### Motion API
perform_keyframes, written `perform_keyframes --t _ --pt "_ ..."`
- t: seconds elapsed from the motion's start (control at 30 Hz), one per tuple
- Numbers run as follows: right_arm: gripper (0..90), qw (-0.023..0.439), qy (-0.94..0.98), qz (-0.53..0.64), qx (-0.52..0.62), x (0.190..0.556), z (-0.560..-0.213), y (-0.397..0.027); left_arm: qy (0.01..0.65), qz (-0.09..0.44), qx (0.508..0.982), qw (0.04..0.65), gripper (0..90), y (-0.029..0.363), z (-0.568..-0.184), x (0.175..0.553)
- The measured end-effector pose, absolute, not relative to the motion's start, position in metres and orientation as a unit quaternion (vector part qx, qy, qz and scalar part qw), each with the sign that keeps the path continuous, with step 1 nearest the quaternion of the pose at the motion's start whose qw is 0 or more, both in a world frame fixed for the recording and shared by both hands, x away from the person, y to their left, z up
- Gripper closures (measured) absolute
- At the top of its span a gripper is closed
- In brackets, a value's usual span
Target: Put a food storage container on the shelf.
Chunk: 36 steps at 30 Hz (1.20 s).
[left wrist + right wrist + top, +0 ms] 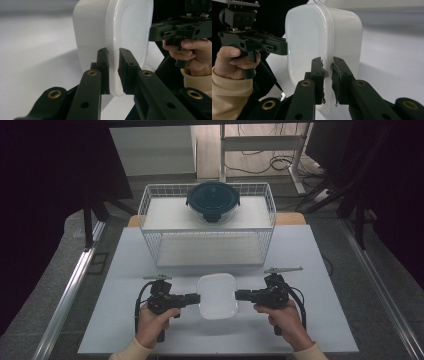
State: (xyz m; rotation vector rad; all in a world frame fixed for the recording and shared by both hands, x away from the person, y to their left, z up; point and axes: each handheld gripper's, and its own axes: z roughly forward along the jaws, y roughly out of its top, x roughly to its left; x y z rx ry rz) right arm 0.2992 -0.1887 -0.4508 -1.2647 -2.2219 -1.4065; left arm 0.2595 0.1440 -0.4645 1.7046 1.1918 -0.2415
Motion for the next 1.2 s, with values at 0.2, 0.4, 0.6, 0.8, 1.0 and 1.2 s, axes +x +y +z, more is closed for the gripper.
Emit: perform_keyframes --t 0.2,0.4,0.6,0.8,1.0,1.2 --pt "79.8 0.093 -0.762 -0.488 -0.415 0.295 -0.438 -0.187 0.484 -0.082 0.708 0.507 79.5 0.145 -0.453 0.255" --pt "79.9 0.085 -0.765 -0.492 -0.408 0.295 -0.43 -0.185 0.476 -0.078 0.713 0.509 79.6 0.148 -0.444 0.257" --pt "79.8 0.07 -0.766 -0.498 -0.4 0.301 -0.419 -0.183 0.475 -0.08 0.709 0.515 79.5 0.151 -0.436 0.267" --pt "79.8 0.065 -0.763 -0.51 -0.392 0.308 -0.407 -0.182 0.467 -0.068 0.713 0.518 79.5 0.151 -0.416 0.274" --pt "79.8 0.052 -0.762 -0.518 -0.385 0.313 -0.387 -0.182 0.458 -0.056 0.716 0.523 79.5 0.151 -0.396 0.281" --pt "79.9 0.039 -0.76 -0.53 -0.374 0.319 -0.359 -0.182 0.448 -0.042 0.719 0.531 79.5 0.152 -0.372 0.286"
